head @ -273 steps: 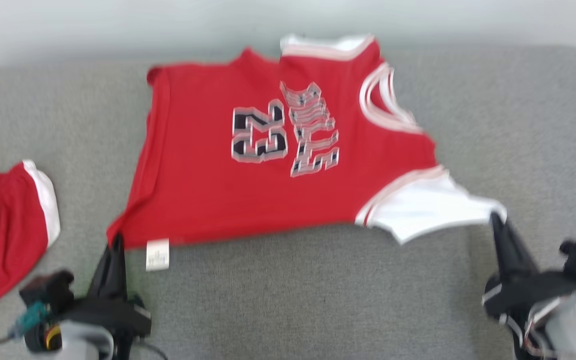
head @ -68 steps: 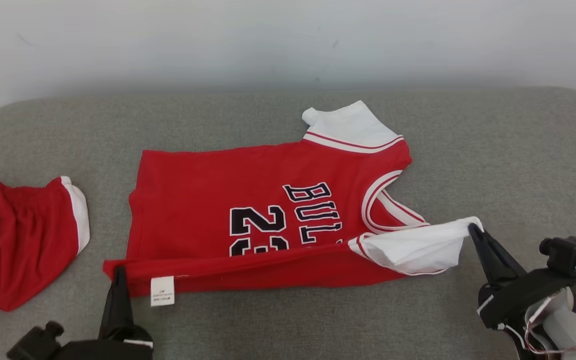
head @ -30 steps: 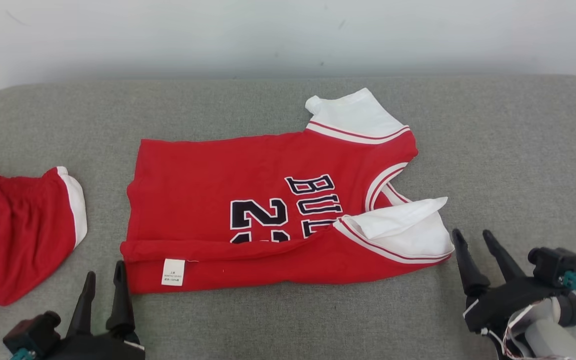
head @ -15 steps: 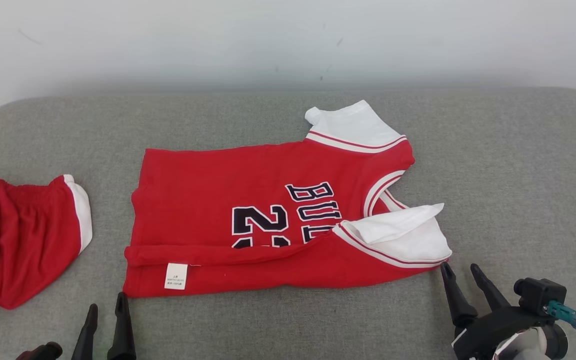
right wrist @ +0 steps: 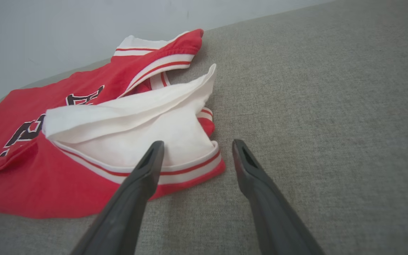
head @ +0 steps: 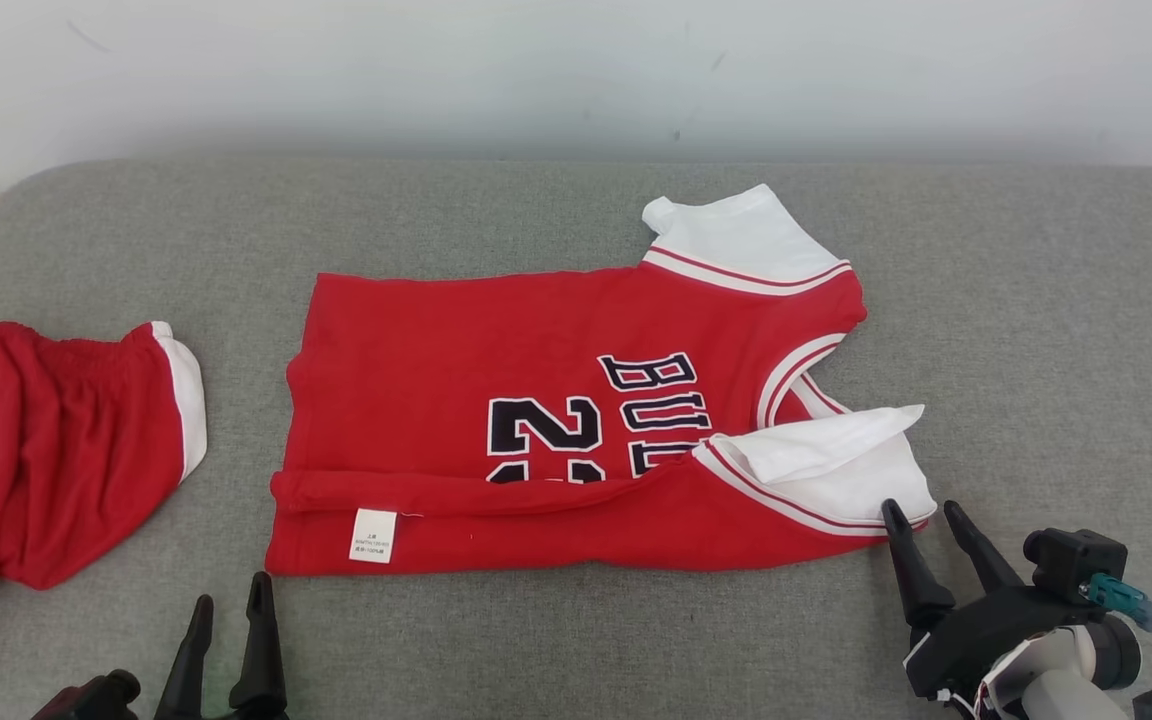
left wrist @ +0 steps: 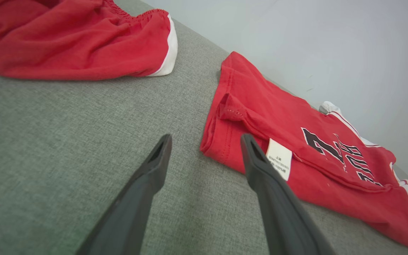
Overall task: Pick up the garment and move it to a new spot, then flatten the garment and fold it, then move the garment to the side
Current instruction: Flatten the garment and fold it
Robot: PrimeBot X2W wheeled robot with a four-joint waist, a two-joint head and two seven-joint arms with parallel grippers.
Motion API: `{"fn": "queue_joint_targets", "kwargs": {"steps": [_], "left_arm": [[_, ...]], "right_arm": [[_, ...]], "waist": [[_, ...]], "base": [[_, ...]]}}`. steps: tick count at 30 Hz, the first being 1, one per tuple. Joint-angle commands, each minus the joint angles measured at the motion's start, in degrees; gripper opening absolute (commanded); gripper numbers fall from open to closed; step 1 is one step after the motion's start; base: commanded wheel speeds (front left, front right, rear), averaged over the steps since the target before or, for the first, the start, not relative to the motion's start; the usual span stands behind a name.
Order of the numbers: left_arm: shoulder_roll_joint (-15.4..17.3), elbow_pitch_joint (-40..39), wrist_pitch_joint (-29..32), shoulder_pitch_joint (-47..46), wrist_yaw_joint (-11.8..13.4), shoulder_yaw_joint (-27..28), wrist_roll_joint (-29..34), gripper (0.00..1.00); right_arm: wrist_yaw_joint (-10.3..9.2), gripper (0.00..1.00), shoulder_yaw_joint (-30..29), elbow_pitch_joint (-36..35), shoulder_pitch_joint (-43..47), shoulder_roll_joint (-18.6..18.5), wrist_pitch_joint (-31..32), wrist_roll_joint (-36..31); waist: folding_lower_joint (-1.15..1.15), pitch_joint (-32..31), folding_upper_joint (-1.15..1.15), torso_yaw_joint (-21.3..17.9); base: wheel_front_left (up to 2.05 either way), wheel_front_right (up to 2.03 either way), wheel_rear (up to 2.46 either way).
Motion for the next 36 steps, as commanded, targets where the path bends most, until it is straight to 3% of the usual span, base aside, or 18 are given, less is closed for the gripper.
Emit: {"fn": "queue_joint_targets", "kwargs": {"steps": [1,2,3,4,5,35,36], "left_arm": [[0.0,0.2,-0.2,0.0,0.0,-0.1,-0.3,1.0],[0.0,0.2,-0.2,-0.1,0.0,-0.1,-0.3,1.0],[0.0,0.3,-0.2,-0.1,0.0,-0.3,-0.6,1.0],[0.0,0.4,-0.2,-0.2,0.0,-0.4,-0.7,1.0],[0.0,0.5,-0.2,-0.2,0.0,-0.5,-0.8,1.0],[1.2,9.4,-0.1,-8.3,0.0,-2.5,-2.3,1.0],[1.3,9.3,-0.1,-8.4,0.0,-2.7,-2.5,0.94]], "right_arm": [[-0.06,0.91,0.2,0.2,-0.2,0.0,-0.3,-0.8],[-0.06,0.56,0.2,0.2,-0.1,0.0,-0.3,-0.9],[-0.06,0.33,0.3,0.2,-0.1,-0.1,-0.3,-1.2],[-0.06,0.26,0.4,0.1,0.0,-0.2,-0.3,-1.4],[-0.06,0.02,0.4,0.0,0.0,-0.3,-0.3,-1.5],[-0.07,0.0,3.5,-2.2,-1.2,-1.3,-0.2,-1.6],[-0.07,0.0,3.5,-2.2,-1.3,-1.3,-0.2,-1.5]], "waist": [[0.0,0.2,0.0,0.1],[0.0,0.3,0.0,0.1],[0.0,0.4,0.0,0.1],[0.0,0.5,0.0,0.0],[0.0,0.5,0.0,0.0],[0.0,3.9,0.0,-3.9],[0.0,3.9,0.0,-4.0]], "base": [[0.0,0.0,0.0],[0.0,0.0,0.0],[0.0,0.0,0.0],[0.0,0.0,0.0],[0.0,0.0,0.0],[0.0,0.0,0.0],[0.0,0.0,0.0]]}}
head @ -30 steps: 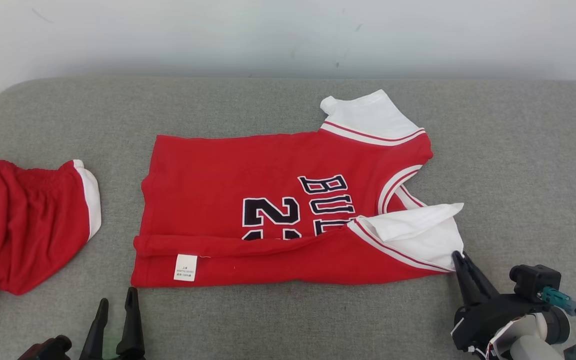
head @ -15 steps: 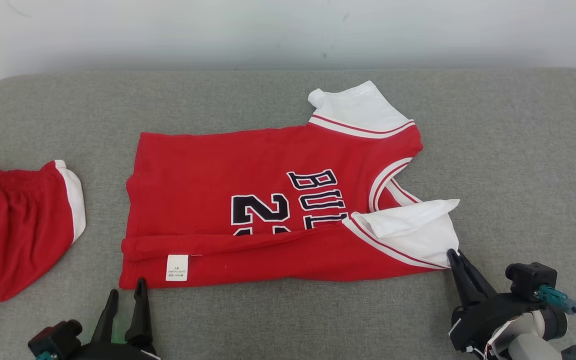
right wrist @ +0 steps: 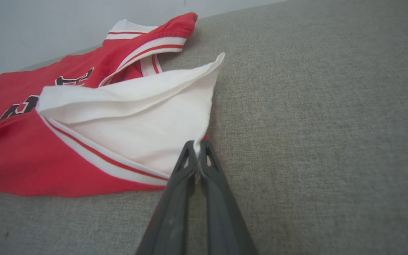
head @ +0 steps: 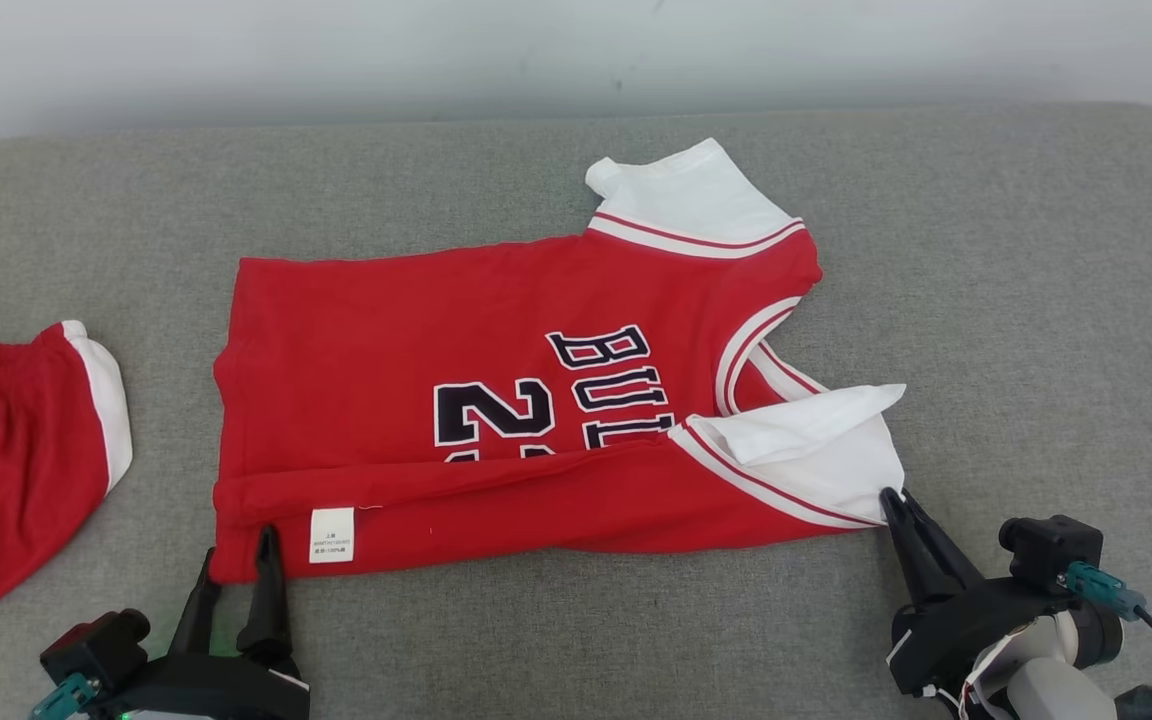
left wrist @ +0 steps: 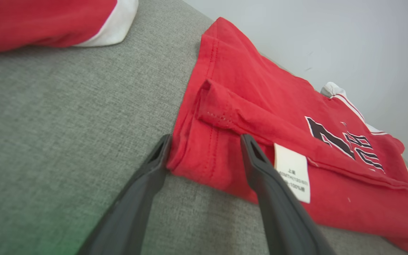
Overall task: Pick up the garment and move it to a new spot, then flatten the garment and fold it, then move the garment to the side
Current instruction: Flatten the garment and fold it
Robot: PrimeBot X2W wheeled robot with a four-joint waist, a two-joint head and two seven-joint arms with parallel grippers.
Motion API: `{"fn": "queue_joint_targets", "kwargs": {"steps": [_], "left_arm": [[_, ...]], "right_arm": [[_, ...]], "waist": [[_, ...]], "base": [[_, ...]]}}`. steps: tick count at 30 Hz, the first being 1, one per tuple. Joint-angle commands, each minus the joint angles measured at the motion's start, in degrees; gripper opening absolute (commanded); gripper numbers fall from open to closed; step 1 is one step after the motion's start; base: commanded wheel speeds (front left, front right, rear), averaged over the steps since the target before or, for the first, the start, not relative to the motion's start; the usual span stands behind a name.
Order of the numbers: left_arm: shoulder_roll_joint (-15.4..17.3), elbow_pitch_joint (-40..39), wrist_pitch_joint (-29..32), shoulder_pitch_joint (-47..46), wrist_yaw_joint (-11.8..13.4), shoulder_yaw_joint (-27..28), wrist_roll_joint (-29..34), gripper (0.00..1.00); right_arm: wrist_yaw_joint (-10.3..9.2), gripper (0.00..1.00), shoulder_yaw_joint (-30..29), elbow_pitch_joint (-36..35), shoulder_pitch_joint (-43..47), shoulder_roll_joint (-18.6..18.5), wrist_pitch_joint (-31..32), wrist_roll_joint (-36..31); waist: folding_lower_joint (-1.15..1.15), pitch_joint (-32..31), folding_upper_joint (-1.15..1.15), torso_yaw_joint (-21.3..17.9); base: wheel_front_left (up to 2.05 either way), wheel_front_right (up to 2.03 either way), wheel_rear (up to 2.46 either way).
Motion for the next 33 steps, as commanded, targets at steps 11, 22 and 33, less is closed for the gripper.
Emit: {"fn": "queue_joint_targets", "kwargs": {"steps": [11,22,33], "left_arm": [[1.4,0.3,0.0,1.6,0.0,-2.3,-1.5,0.0],[2.1,2.1,0.0,6.0,0.0,-1.6,-1.5,0.0],[2.5,4.0,0.0,9.8,0.0,-0.5,-1.7,0.0]], "right_arm": [[-0.08,0.0,0.7,0.2,0.6,-0.4,0.0,0.8],[-0.08,0.0,3.9,-1.1,3.9,-1.9,-0.1,2.5],[-0.08,0.0,8.7,-2.5,7.8,-4.2,-0.1,5.7]], "waist": [[0.0,-1.3,-0.01,-0.3],[0.0,-7.0,-0.01,-0.5],[0.0,-10.7,-0.01,-1.0]], "base": [[0.0,0.0,0.0],[0.0,0.0,0.0],[0.0,0.0,0.0]]}}
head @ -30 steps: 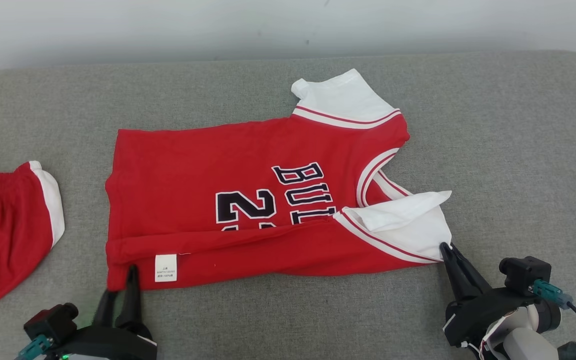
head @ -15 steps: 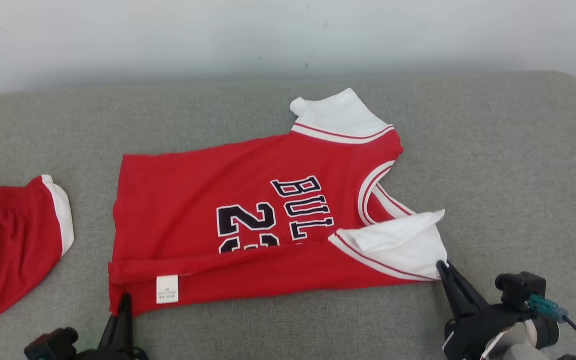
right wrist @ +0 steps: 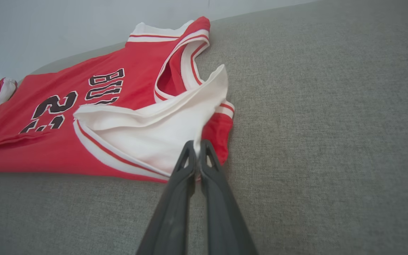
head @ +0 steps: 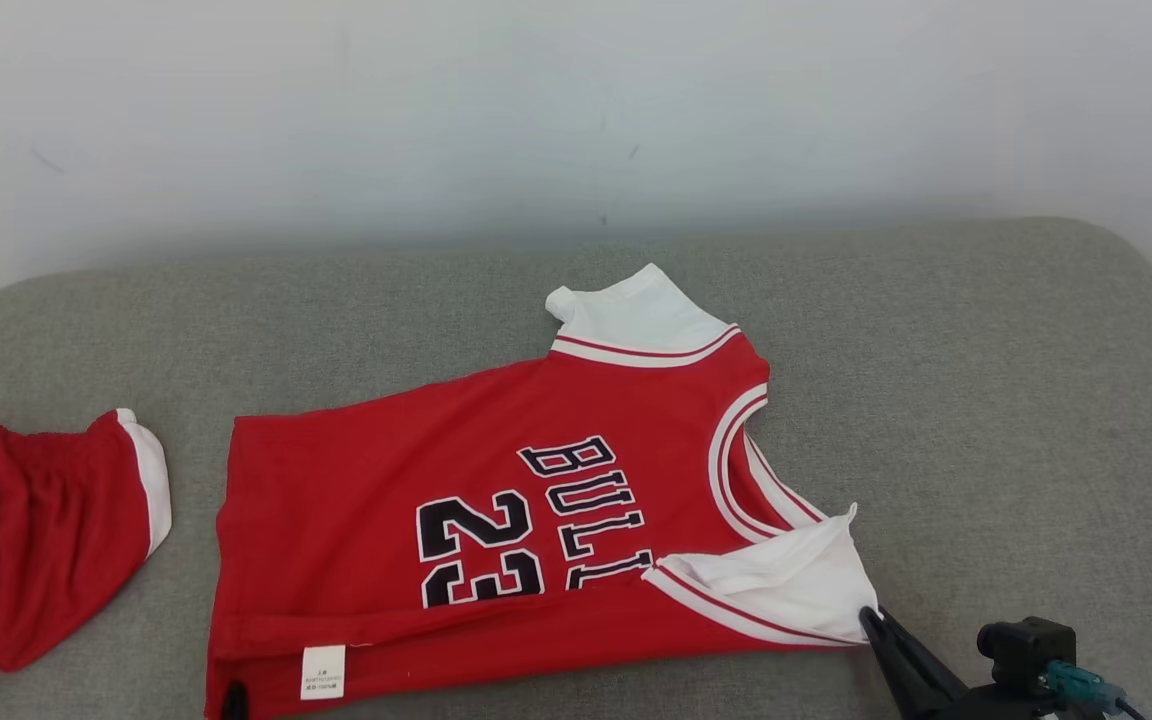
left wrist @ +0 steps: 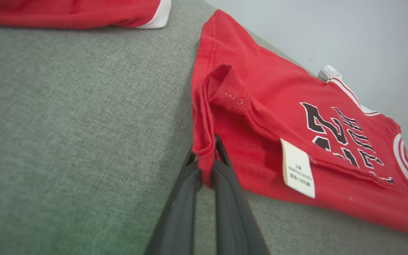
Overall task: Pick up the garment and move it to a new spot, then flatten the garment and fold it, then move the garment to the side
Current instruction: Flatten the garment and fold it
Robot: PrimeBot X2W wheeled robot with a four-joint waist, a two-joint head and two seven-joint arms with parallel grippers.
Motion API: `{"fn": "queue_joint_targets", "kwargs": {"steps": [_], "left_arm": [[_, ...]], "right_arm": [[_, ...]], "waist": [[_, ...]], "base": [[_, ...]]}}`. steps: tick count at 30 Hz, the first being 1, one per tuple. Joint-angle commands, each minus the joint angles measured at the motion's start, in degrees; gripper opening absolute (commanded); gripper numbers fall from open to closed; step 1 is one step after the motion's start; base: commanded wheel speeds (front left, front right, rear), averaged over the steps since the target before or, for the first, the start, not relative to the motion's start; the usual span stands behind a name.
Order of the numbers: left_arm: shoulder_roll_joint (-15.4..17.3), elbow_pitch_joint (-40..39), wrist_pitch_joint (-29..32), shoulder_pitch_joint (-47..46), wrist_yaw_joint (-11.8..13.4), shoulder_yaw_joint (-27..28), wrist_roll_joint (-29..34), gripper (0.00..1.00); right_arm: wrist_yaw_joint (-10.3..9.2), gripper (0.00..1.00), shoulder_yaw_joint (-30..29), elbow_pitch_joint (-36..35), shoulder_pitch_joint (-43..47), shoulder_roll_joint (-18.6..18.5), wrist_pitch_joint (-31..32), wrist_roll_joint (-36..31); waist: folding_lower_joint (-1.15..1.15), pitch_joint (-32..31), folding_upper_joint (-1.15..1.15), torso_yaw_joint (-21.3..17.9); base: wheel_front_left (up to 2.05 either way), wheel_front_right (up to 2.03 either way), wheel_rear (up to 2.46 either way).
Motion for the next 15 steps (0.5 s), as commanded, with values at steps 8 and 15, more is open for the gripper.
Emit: {"fn": "queue_joint_targets", "kwargs": {"steps": [8,15], "left_arm": [[0.7,1.3,0.0,2.1,0.0,1.4,0.9,0.0],[0.6,2.0,0.0,1.5,0.0,1.4,1.7,0.0]], "right_arm": [[-0.08,0.0,2.5,-1.3,2.8,-2.9,-0.1,2.7],[-0.08,0.61,2.1,-1.0,2.5,-2.1,-0.1,2.6]], "waist": [[0.01,-0.8,0.0,-0.4],[0.01,-0.2,0.0,-0.5]], "base": [[0.0,0.0,0.0],[0.0,0.0,0.0]]}}
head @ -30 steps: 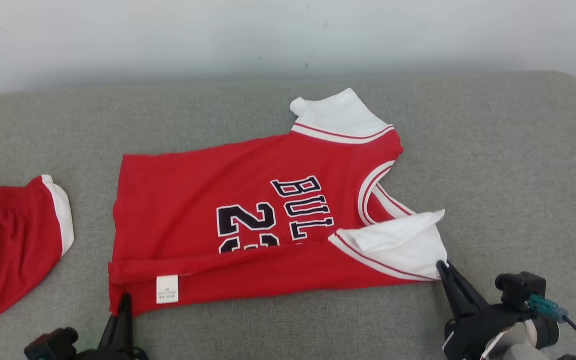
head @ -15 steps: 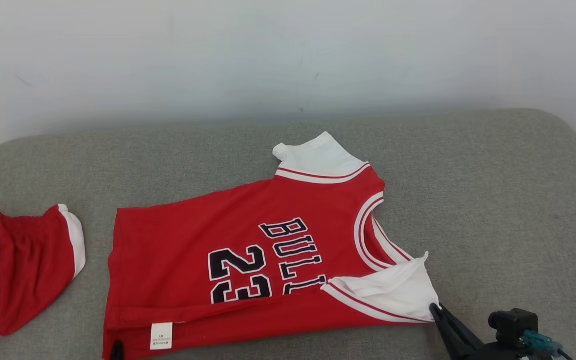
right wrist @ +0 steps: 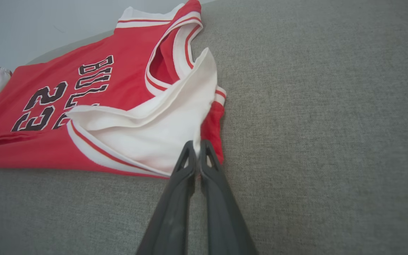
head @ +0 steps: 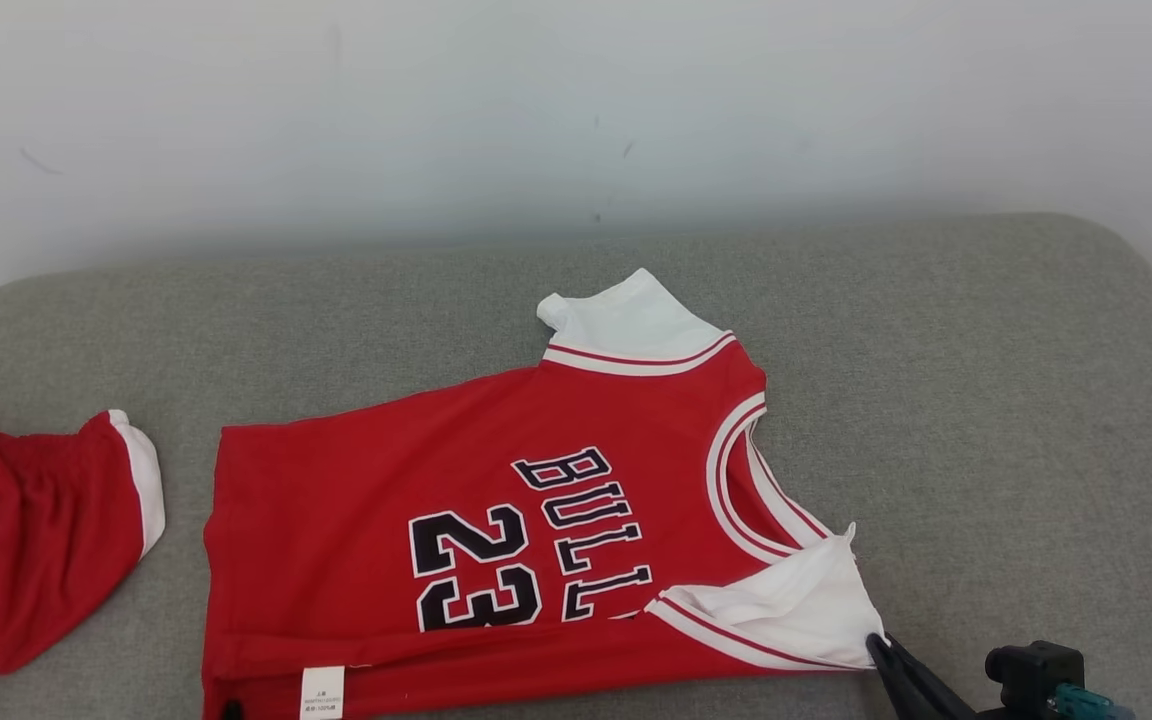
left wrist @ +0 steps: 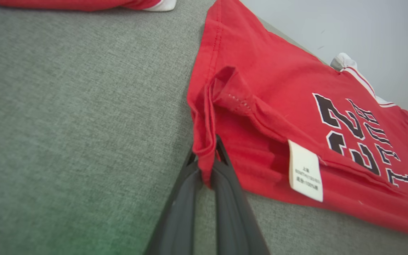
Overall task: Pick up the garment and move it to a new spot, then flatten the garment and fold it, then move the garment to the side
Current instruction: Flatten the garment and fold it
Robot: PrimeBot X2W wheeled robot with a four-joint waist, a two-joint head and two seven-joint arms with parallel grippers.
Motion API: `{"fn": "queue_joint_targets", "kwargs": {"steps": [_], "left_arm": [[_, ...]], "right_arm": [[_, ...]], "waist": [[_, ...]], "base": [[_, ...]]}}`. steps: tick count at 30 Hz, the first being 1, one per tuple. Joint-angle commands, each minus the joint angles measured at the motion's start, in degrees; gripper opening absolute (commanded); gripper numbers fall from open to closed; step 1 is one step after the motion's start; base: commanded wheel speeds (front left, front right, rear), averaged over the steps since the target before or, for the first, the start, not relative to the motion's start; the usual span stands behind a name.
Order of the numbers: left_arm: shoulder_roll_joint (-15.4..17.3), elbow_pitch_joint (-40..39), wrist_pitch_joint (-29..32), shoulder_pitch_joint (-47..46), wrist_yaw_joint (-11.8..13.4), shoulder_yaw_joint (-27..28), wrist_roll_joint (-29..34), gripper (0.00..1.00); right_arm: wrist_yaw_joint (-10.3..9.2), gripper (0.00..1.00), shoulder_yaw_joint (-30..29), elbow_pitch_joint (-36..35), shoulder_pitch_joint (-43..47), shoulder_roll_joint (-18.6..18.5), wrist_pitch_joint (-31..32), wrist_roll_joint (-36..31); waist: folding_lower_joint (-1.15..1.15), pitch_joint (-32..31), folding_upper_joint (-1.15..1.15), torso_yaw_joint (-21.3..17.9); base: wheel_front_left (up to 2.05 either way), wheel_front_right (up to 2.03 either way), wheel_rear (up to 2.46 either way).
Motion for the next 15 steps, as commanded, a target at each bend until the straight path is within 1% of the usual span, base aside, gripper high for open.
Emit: {"fn": "queue_joint_targets", "kwargs": {"steps": [1,2,3,5,10,12,15], "left_arm": [[0.6,0.2,0.0,0.5,0.0,0.6,0.7,0.37],[0.6,-0.1,-0.1,0.4,0.0,0.9,1.2,0.86],[0.5,-0.3,0.0,0.3,0.0,1.2,1.8,1.0],[0.3,-0.7,-0.1,0.1,0.0,2.2,3.5,1.0],[-0.6,-3.5,-0.1,0.7,0.0,6.3,9.2,1.0],[-1.2,-5.3,-0.1,1.4,0.0,7.6,12.0,1.0],[-1.9,-7.9,-0.1,1.8,0.1,9.0,15.2,1.0]], "right_arm": [[-0.08,1.0,-0.7,0.5,-0.5,0.3,-0.1,-0.5],[-0.08,1.0,-1.5,0.5,-0.8,0.6,-0.1,-0.8],[-0.08,1.0,-2.2,0.5,-0.9,0.8,-0.1,-1.5],[-0.08,1.0,-4.4,0.2,-1.0,1.5,-0.1,-2.8],[-0.08,1.0,-11.5,-1.8,0.6,3.5,-0.1,-8.8],[-0.08,1.0,-12.9,-3.1,1.4,4.5,-0.1,-10.9],[-0.08,1.0,-12.9,-4.4,2.3,5.6,-0.1,-13.2]], "waist": [[0.0,0.2,0.0,0.0],[0.0,0.4,0.0,0.0],[0.0,0.5,0.0,0.1],[0.0,0.7,0.0,0.2],[0.0,0.5,0.0,0.5],[0.0,0.4,0.0,0.7],[0.0,0.5,0.0,1.1]], "base": [[0.0,0.0,0.0],[0.0,0.0,0.0],[0.0,0.0,0.0],[0.0,0.0,0.0],[0.0,0.0,0.0],[0.0,0.0,0.0],[0.0,0.0,0.0]]}}
